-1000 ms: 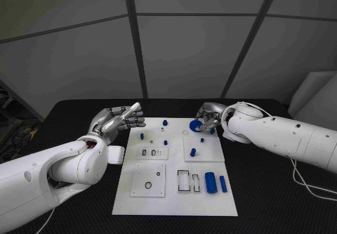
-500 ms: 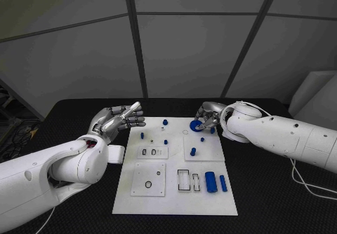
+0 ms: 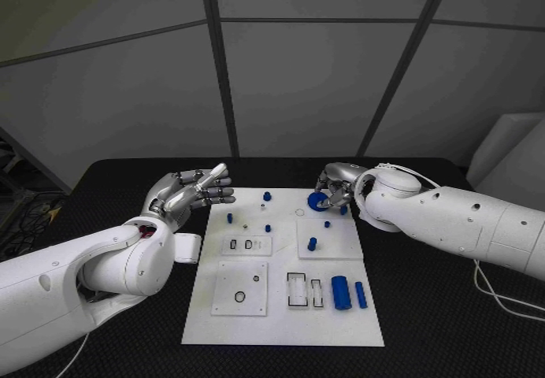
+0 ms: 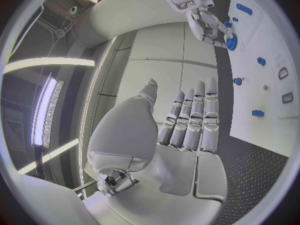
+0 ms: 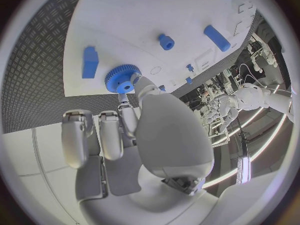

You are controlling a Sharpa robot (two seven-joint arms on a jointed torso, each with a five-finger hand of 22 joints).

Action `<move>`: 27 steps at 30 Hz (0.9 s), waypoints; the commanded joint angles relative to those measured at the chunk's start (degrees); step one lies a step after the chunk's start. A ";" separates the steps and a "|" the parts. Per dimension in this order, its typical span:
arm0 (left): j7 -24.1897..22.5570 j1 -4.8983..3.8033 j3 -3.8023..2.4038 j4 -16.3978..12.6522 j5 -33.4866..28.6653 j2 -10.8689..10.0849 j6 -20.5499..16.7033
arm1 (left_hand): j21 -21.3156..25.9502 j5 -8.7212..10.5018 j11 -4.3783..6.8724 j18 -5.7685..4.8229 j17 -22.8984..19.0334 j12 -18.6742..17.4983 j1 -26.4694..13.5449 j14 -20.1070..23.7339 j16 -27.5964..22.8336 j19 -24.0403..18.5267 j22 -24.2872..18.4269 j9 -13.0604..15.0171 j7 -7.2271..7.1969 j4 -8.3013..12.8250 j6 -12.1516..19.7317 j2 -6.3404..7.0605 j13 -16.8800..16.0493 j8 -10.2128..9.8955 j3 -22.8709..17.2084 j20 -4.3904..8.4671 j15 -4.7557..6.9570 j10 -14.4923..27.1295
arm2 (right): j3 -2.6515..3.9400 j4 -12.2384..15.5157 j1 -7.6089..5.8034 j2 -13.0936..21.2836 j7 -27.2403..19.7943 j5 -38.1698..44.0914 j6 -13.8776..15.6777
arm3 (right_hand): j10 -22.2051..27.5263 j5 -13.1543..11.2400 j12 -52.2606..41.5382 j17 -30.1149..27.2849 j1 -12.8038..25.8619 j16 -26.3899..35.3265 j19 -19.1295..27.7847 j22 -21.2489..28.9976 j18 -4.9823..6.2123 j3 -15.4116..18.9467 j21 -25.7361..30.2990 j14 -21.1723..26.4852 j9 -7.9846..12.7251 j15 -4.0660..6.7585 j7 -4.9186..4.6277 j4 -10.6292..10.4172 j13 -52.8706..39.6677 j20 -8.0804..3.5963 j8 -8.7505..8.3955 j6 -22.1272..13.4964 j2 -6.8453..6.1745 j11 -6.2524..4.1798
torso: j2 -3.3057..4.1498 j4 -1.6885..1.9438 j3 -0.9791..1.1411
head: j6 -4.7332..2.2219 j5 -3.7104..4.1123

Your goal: Assemble the parts on the task board

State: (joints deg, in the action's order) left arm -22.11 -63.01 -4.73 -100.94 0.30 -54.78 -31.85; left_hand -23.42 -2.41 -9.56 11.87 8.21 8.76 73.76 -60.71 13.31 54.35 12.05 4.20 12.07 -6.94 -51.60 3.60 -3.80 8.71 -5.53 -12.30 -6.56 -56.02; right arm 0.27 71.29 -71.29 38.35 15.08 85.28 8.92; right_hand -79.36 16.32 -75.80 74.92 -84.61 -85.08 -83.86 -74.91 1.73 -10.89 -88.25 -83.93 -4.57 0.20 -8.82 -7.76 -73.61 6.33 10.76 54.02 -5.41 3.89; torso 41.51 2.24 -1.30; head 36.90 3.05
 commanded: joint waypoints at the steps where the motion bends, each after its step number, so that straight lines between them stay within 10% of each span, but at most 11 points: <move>1: -0.22 -0.05 -0.04 -0.05 0.48 0.00 0.61 | -0.35 -0.25 -0.17 -1.70 0.06 -0.37 -0.04 -0.03 -0.18 0.35 0.09 -0.05 0.41 0.16 -0.13 -0.61 0.03 -0.19 0.09 -0.14 -0.26 0.02 | -0.07 0.27 0.04 0.05 0.73 2.50 1.40 | -0.44 0.40 -0.46 3.94 0.17 -0.24 -3.12 -11.30 -0.82 -0.49 -0.19 -3.94 -0.08 0.13 -0.05 0.07 -0.31 -0.16 0.12 0.46 -0.20 -0.13 | -0.03 -0.05 0.00 | -0.04 0.01; 27: -0.02 0.01 -0.04 0.07 0.48 0.05 0.68 | -0.35 -0.25 -0.18 -1.70 0.10 -0.52 0.20 -0.06 -0.33 0.34 0.09 -0.09 0.41 0.43 -0.18 -0.75 0.03 -0.31 0.16 -0.14 -0.26 -0.01 | 0.07 8.81 -0.01 0.22 3.49 5.56 6.81 | -0.81 3.00 -1.16 4.21 1.63 -0.39 -3.91 -12.32 -1.06 -2.67 -0.61 -3.96 0.41 0.24 0.08 0.43 -1.36 -0.28 -0.60 1.26 -1.04 -0.25 | -0.03 0.19 -0.12 | -0.28 -0.26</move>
State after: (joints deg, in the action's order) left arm -21.99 -62.95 -4.73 -100.84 0.30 -54.75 -31.82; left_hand -23.42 -2.41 -9.55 11.87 8.26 8.54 74.15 -60.71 13.31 54.35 12.05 4.16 12.07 -6.77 -51.60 3.21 -3.80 8.71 -5.36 -12.30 -6.56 -56.02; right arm 0.29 79.60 -71.14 38.79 17.51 89.07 13.64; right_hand -79.85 19.03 -76.91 74.91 -83.54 -85.08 -83.85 -74.90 1.74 -13.20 -88.49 -83.93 -4.14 0.20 -8.72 -7.23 -74.87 6.33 10.40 54.73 -6.49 3.78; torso 41.45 2.28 -1.36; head 36.68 2.86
